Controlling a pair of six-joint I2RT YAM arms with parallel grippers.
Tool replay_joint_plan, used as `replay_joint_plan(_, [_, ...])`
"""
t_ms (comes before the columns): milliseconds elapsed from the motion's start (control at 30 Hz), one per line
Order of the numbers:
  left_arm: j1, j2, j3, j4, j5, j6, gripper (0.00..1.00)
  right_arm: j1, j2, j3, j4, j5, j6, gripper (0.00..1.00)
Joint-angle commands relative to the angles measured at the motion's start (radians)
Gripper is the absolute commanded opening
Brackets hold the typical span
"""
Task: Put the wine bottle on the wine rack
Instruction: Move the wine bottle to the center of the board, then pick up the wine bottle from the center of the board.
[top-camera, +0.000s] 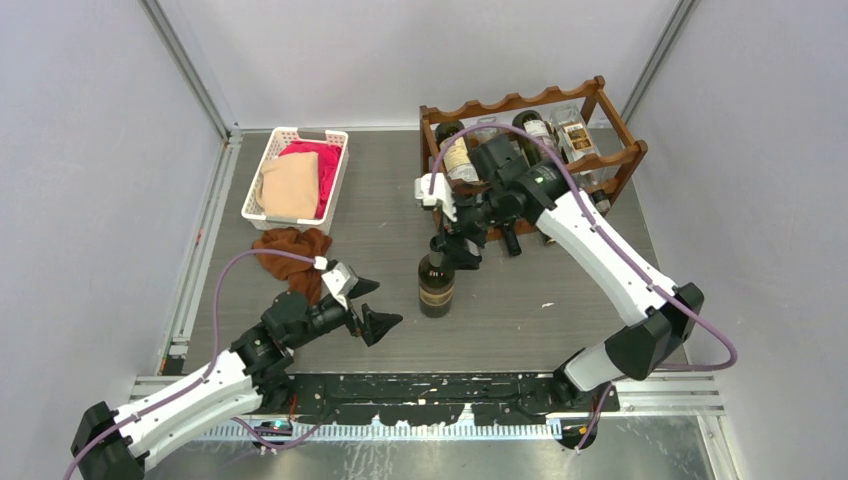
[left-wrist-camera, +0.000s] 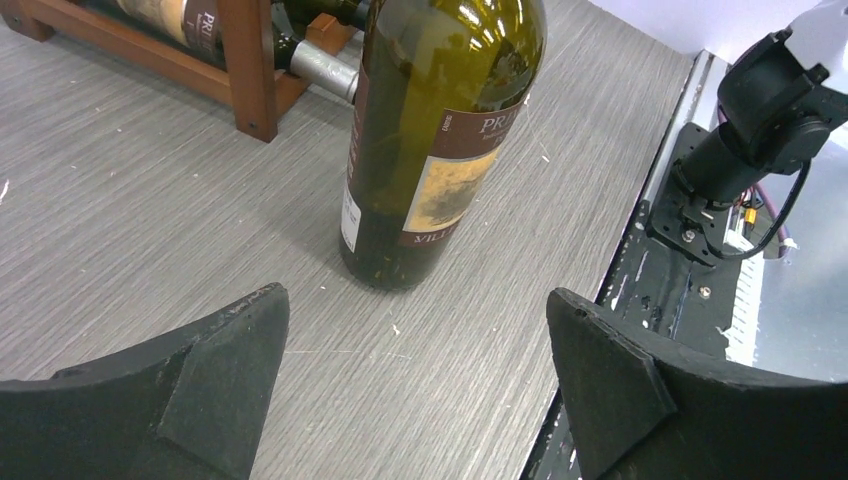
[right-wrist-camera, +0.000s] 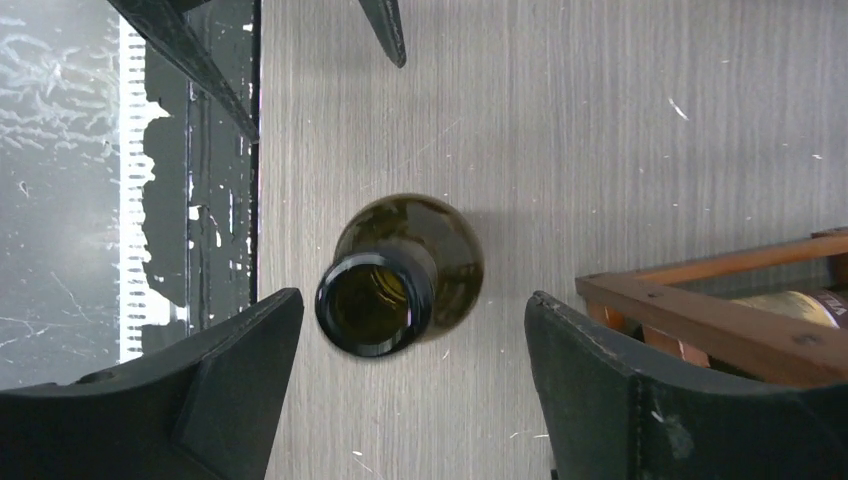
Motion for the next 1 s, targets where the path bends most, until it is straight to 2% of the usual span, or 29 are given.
replay_joint_plan(0, [-0.003, -0.018, -0.011, 0.064, -0.015, -0.031, 0.98, 0.067, 0.025, 0.045, 0.062, 0.089, 0.059, 0.84])
replay_joint_plan(133, [-0.003, -0.026, -0.016, 0.069, -0.009, -0.045, 0.99, 0.108, 0.043, 0.047, 0.064, 0.114, 0.063, 0.75])
replay_joint_plan(200, [-0.003, -0.028, -0.019, 0.083, -0.007, -0.069, 1.00, 0.116, 0.046, 0.047, 0.064, 0.130, 0.063, 0.65])
replay_joint_plan(333, [-0.003, -0.015, -0.036, 0.139, -0.006, -0.098, 1.00, 0.116, 0.046, 0.069, 0.037, 0.141, 0.058, 0.32])
replay_joint_plan(433, [-0.003, 0.015, -0.051, 0.225, 0.045, -0.071, 1.00, 0.116, 0.024, 0.075, 0.004, 0.136, 0.040, 0.03])
replay_joint_plan(567, [-0.003, 0.114, -0.047, 0.362, 0.153, -0.011, 1.00, 0.096, -0.052, 0.061, -0.039, 0.077, 0.022, 0.01])
replay_joint_plan(733, [-0.011, 0.294, 0.001, 0.567, 0.285, 0.053, 1.00, -0.027, -0.112, 0.051, -0.099, -0.175, 0.002, 0.01])
replay_joint_plan(867, [-0.027, 0.459, 0.071, 0.684, 0.299, 0.063, 1.00, -0.079, -0.154, 0.037, -0.137, -0.265, -0.033, 0.01])
replay_joint_plan(967, [-0.044, 0.574, 0.097, 0.836, 0.299, 0.035, 1.00, -0.106, -0.172, 0.029, -0.144, -0.304, -0.033, 0.01])
